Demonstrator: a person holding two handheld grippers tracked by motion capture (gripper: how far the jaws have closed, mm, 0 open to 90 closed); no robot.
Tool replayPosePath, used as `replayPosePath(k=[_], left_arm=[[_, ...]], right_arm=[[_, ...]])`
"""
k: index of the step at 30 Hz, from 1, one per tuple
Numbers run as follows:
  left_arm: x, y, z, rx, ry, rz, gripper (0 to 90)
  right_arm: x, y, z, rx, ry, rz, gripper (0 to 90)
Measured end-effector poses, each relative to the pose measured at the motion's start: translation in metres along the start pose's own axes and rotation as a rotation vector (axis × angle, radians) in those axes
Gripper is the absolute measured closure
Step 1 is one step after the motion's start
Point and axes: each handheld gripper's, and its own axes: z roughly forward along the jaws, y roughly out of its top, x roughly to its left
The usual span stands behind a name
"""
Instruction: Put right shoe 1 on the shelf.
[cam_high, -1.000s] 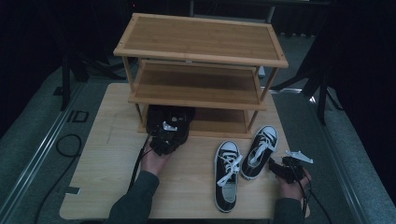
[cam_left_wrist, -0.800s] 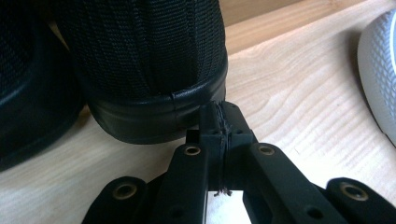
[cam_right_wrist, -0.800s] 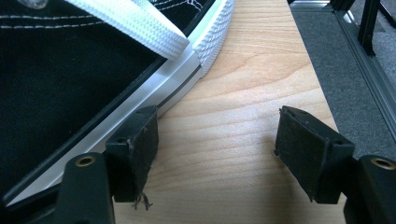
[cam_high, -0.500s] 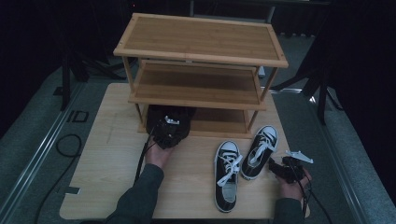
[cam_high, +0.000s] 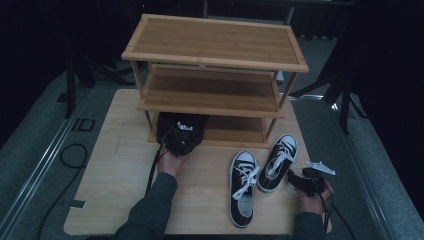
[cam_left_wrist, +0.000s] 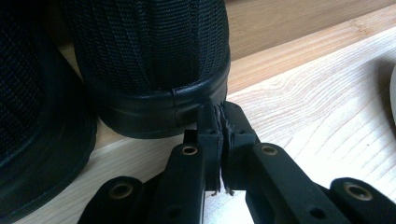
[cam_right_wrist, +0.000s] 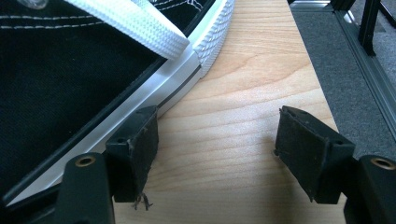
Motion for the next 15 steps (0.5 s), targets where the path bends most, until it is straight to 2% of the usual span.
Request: replayPosePath(k=[4, 9, 13, 15], left_arm=[[0.001, 0.0, 0.0, -0.008, -0.015, -0.002, 82.5], [0.005, -0.005, -0.006, -0.009, -0.012, 0.019, 68.5], [0.013, -0.015, -0.016, -0.013, -0.023, 0.043, 62.0], [0.019, -0.023, -0.021, -0.023, -0.033, 0.04, 61.3]], right_arm=[[0.0, 0.0, 0.0, 0.0, 0.0, 0.0, 29.6], [0.0, 0.0, 0.0, 0.0, -0.001, 0.0, 29.6], [0.0, 0.0, 0.0, 0.0, -0.001, 0.0, 29.6], [0.0, 0.0, 0.0, 0.0, -0.001, 0.0, 29.6]])
